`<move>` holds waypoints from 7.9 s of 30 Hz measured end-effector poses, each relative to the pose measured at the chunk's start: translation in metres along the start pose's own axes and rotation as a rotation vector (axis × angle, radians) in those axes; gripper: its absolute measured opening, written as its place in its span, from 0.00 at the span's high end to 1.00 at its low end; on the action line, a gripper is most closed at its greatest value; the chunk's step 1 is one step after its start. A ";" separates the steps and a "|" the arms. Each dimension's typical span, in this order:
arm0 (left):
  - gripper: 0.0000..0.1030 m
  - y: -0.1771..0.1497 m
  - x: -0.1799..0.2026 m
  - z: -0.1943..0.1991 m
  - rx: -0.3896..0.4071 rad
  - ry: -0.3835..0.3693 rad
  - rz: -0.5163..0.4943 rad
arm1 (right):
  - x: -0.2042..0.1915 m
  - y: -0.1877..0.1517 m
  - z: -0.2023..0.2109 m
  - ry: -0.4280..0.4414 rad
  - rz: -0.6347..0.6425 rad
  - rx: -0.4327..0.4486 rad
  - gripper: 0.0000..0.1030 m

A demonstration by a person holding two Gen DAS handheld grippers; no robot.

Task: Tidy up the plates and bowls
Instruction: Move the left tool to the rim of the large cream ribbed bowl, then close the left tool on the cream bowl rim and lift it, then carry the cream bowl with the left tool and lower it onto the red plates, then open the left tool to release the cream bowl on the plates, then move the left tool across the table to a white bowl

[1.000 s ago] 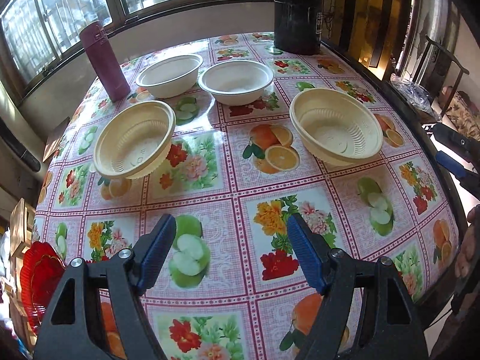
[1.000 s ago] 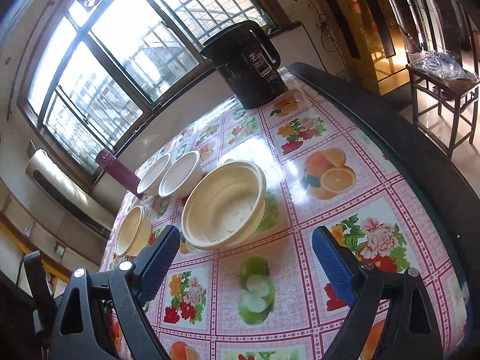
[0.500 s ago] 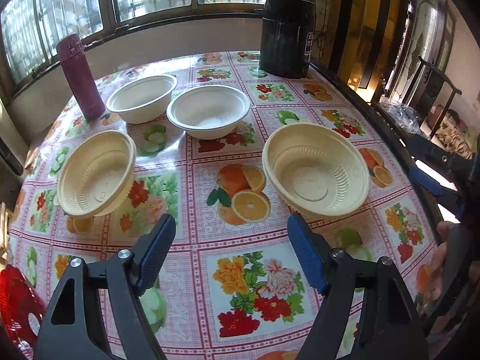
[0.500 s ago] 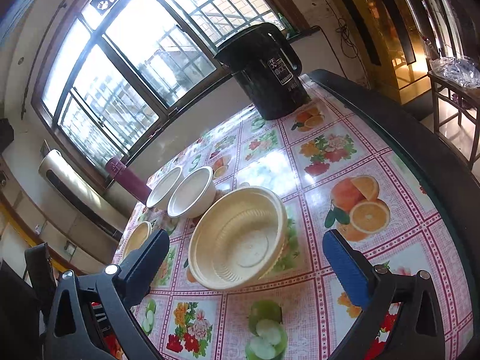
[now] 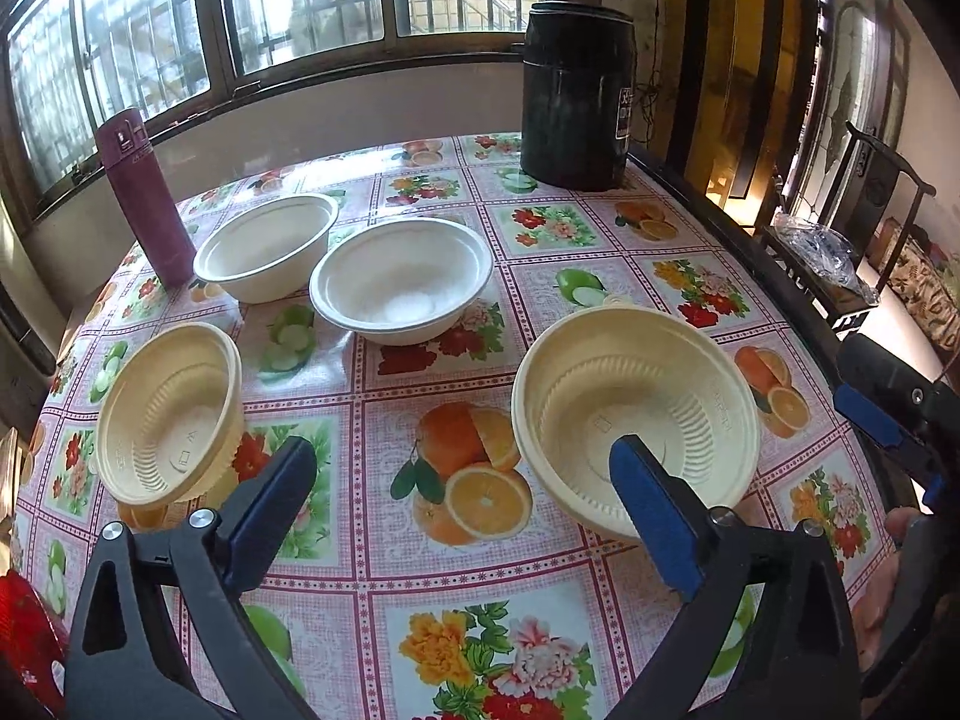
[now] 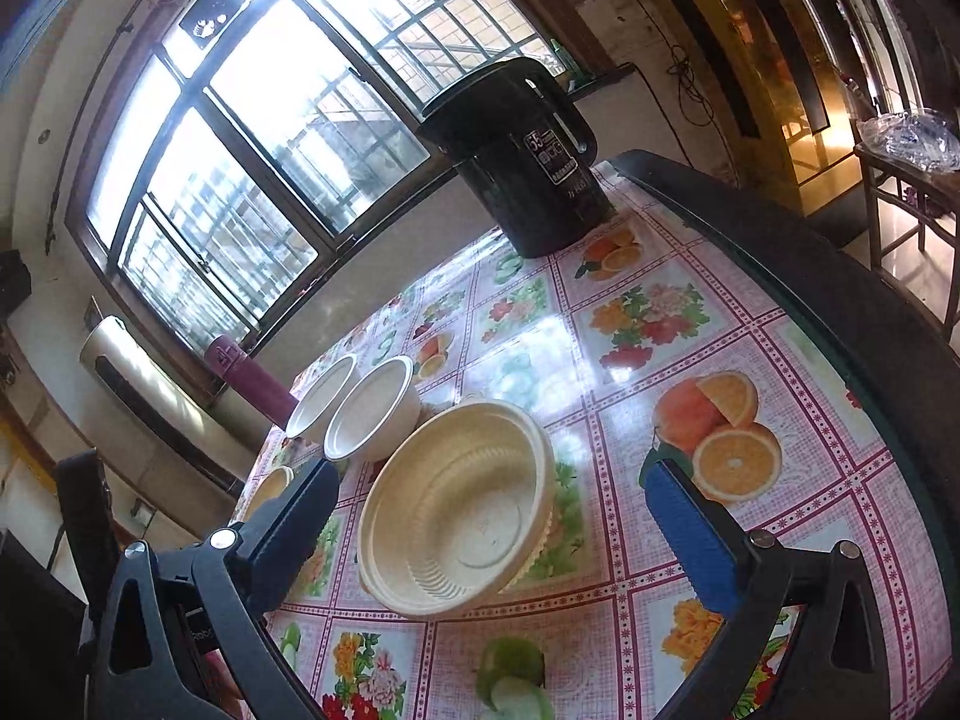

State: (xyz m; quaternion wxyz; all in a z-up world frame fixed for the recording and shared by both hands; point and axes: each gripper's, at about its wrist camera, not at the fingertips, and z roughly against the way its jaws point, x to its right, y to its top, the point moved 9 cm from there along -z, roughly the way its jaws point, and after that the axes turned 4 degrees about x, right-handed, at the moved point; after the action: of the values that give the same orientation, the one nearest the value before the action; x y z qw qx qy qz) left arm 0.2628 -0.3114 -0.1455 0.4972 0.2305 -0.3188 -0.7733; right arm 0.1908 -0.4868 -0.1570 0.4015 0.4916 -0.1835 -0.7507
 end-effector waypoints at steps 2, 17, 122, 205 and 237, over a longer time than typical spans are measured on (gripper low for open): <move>0.00 0.001 0.004 -0.006 -0.005 -0.006 -0.001 | 0.001 -0.001 -0.001 0.004 -0.012 -0.011 0.00; 0.00 -0.001 0.021 -0.033 -0.038 -0.019 -0.013 | 0.007 -0.003 -0.017 -0.021 -0.012 -0.051 0.00; 0.88 -0.239 -0.374 0.164 -0.188 0.267 0.450 | -0.385 -0.339 -0.079 0.225 0.591 -0.484 0.85; 0.00 -0.032 -0.125 0.140 -0.092 -0.103 0.038 | -0.121 -0.015 -0.059 0.150 0.005 0.108 0.00; 0.00 0.060 -0.209 -0.025 -0.319 -0.158 0.369 | -0.096 -0.011 -0.169 0.259 -0.484 -0.092 0.01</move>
State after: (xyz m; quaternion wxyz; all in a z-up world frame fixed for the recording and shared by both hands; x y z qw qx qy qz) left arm 0.4003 -0.1443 -0.1114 0.6336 0.0256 -0.2673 -0.7256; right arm 0.3543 -0.3851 -0.1836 0.2524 0.5943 0.0264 -0.7631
